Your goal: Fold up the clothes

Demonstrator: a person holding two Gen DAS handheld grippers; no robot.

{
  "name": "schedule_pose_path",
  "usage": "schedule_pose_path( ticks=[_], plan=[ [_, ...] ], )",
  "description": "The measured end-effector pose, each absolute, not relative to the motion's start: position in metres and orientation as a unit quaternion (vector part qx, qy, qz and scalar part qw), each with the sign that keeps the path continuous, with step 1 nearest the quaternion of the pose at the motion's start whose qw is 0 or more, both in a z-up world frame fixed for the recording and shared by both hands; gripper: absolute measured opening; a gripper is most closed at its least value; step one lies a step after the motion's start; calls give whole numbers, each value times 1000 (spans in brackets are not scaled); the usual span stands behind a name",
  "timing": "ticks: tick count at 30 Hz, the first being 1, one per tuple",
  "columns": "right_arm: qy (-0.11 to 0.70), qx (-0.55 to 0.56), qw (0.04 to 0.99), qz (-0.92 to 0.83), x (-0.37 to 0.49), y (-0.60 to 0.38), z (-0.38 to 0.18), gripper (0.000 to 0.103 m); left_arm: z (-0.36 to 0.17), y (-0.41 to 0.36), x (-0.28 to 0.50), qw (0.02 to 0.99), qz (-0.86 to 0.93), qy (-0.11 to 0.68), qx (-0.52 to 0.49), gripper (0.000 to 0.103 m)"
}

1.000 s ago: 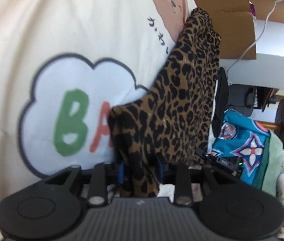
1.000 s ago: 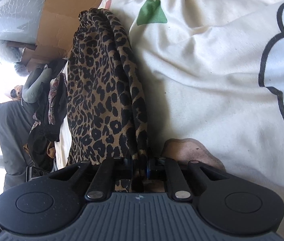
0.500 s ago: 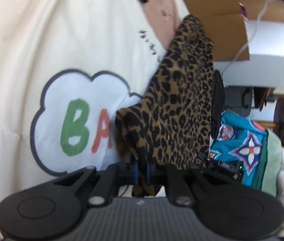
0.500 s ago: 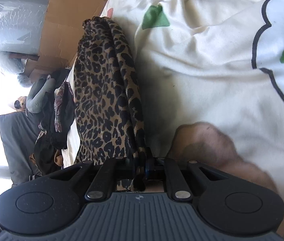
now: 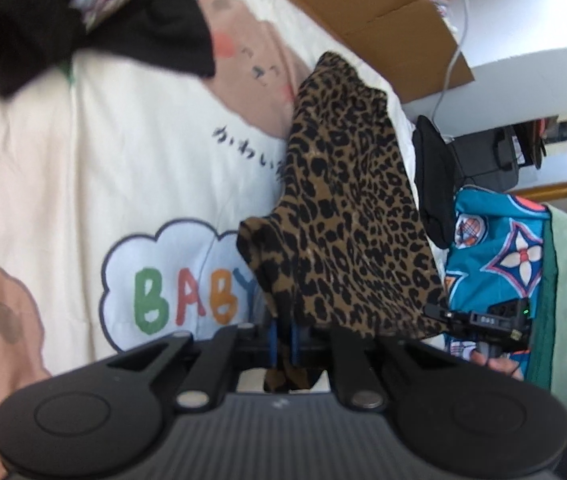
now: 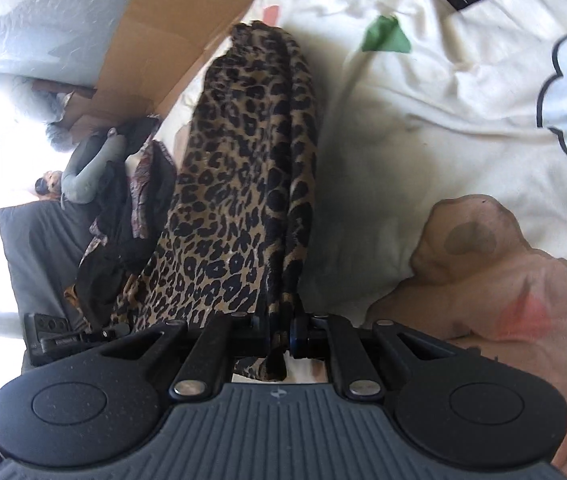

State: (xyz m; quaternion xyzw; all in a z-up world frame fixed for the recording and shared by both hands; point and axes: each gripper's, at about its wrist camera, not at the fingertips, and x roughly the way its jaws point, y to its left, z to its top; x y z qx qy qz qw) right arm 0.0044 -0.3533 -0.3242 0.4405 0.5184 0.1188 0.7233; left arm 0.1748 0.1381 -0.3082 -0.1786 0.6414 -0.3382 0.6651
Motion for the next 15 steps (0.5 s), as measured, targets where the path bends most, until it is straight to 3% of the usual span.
schedule_pose_path(
  ticks=[15],
  plan=[
    [538, 375, 745, 126, -2, -337, -242, 6, -241, 121, 184, 668, -352, 643, -126, 6]
  ],
)
